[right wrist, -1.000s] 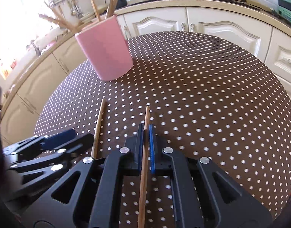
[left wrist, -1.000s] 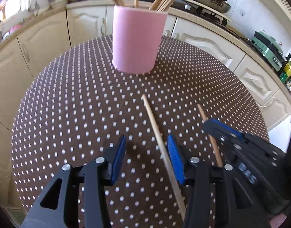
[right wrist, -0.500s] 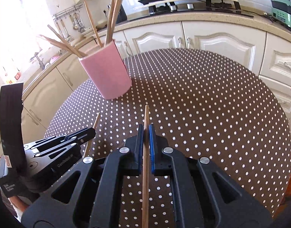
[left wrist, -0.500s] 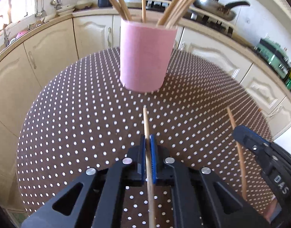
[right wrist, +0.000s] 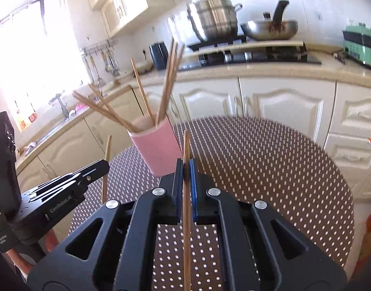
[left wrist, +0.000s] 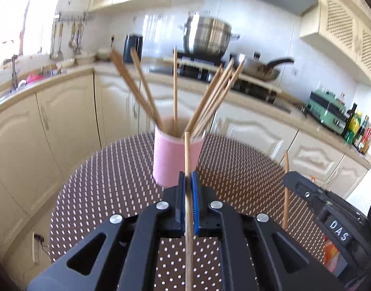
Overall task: Organize utensils
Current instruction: 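Lift both held chopsticks upright above the pink cup, then lower both held chopsticks into the pink cup with both tools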
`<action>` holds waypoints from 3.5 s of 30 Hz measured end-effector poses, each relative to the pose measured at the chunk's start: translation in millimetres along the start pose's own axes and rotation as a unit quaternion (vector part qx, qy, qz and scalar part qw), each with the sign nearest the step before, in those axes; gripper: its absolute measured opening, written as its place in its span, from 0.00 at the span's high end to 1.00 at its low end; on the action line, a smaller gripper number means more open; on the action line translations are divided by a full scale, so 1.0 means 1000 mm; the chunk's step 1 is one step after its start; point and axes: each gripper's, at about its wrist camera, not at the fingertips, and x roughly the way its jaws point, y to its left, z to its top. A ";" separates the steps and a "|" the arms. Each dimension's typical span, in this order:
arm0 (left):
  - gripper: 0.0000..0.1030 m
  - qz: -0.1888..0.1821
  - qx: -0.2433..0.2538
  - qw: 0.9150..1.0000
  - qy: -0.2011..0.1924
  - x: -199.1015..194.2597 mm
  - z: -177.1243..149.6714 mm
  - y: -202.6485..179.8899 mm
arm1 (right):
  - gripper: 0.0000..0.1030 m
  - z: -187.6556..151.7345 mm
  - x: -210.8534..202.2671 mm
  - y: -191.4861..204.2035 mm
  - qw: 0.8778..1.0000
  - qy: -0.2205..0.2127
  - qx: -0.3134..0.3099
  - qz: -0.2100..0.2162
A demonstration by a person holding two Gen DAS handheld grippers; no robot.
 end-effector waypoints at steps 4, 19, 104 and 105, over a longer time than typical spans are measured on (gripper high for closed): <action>0.94 0.014 0.013 0.999 -0.036 -0.016 0.011 -0.003 | 0.94 0.011 -0.009 0.007 1.000 -0.031 -0.005 0.004; 0.95 0.011 0.008 0.995 -0.102 -0.045 0.046 -0.004 | 0.95 0.037 -0.018 0.020 0.996 -0.084 -0.007 0.009; 0.94 0.070 -0.059 0.951 -0.295 0.026 0.153 0.014 | 0.95 0.156 0.036 0.046 0.985 -0.155 -0.039 0.059; 0.94 0.070 -0.059 0.952 -0.291 0.031 0.150 0.015 | 0.95 0.154 0.044 0.044 0.987 -0.147 -0.037 0.059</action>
